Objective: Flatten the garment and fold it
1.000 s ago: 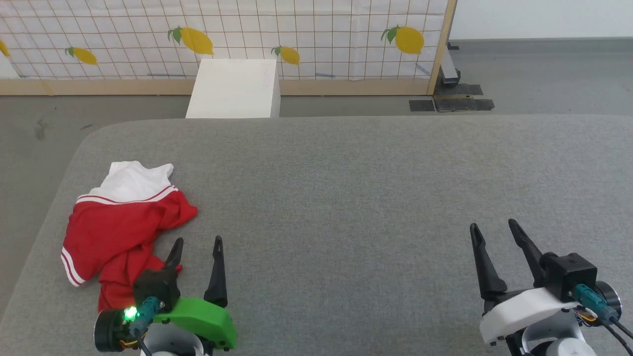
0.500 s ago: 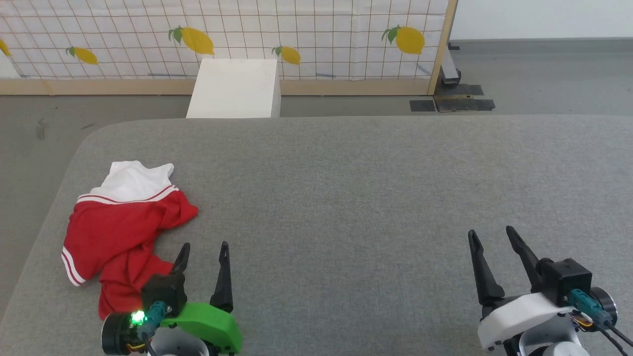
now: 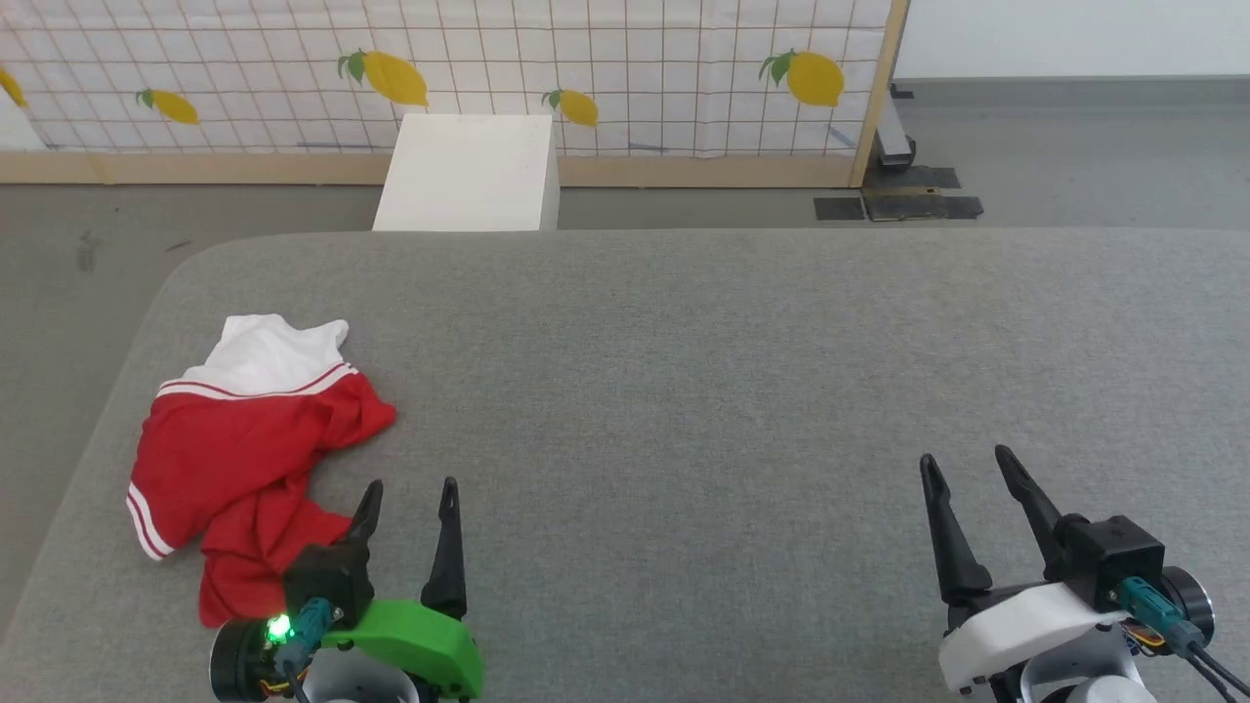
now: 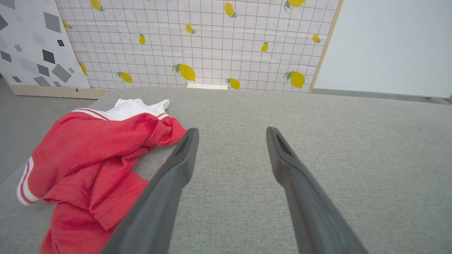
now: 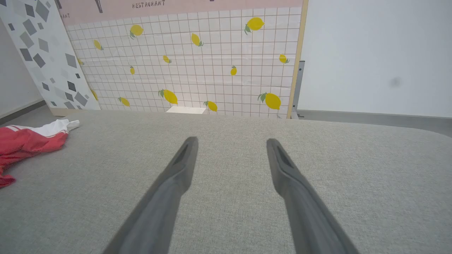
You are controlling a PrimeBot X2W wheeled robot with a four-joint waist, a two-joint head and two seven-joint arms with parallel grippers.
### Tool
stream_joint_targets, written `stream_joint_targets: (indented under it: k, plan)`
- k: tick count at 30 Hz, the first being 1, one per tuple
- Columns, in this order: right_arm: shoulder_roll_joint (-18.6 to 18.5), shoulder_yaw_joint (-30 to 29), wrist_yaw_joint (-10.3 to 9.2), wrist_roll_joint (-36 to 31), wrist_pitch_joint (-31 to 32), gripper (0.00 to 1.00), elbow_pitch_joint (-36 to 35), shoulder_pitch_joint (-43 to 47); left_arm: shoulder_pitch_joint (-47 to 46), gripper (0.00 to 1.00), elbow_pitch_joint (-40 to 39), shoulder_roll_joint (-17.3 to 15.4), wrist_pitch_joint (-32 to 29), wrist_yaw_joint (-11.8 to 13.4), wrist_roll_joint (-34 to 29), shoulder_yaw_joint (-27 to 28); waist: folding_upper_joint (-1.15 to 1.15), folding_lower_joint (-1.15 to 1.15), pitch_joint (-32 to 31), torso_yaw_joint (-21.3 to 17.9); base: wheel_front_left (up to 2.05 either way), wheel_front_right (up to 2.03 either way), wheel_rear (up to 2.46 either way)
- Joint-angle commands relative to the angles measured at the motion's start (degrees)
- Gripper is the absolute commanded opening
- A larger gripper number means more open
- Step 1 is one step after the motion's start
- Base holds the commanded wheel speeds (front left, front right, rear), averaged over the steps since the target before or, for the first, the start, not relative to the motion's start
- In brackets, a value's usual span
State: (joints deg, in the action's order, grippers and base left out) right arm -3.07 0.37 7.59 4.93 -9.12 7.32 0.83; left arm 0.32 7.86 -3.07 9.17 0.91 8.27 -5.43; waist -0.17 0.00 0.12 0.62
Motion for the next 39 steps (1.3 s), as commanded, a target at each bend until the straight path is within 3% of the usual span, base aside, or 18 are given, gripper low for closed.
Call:
stream_joint_targets:
  k: [1,12,39]
  plan:
    - [0.12,0.18,-0.06,-0.04,-0.61,1.00,0.16,-0.73,-1.02,1.00,0.37,0.13,0.59,0.30,0.31,-0.19,0.11,0.00,0.13,0.38,0.00,0.00,0.00]
    - [0.14,1.10,-0.07,0.82,-1.92,1.00,0.84,-0.69,-1.50,1.00,1.30,0.14,1.90,0.68,0.92,-0.62,0.12,0.00,0.71,4.76,0.00,0.00,0.00]
    - [0.18,4.27,-0.09,3.61,-5.11,1.00,3.85,-0.47,-0.64,1.00,3.23,0.18,5.07,0.79,1.36,-1.79,0.16,0.00,-0.62,21.03,0.00,0.00,0.00]
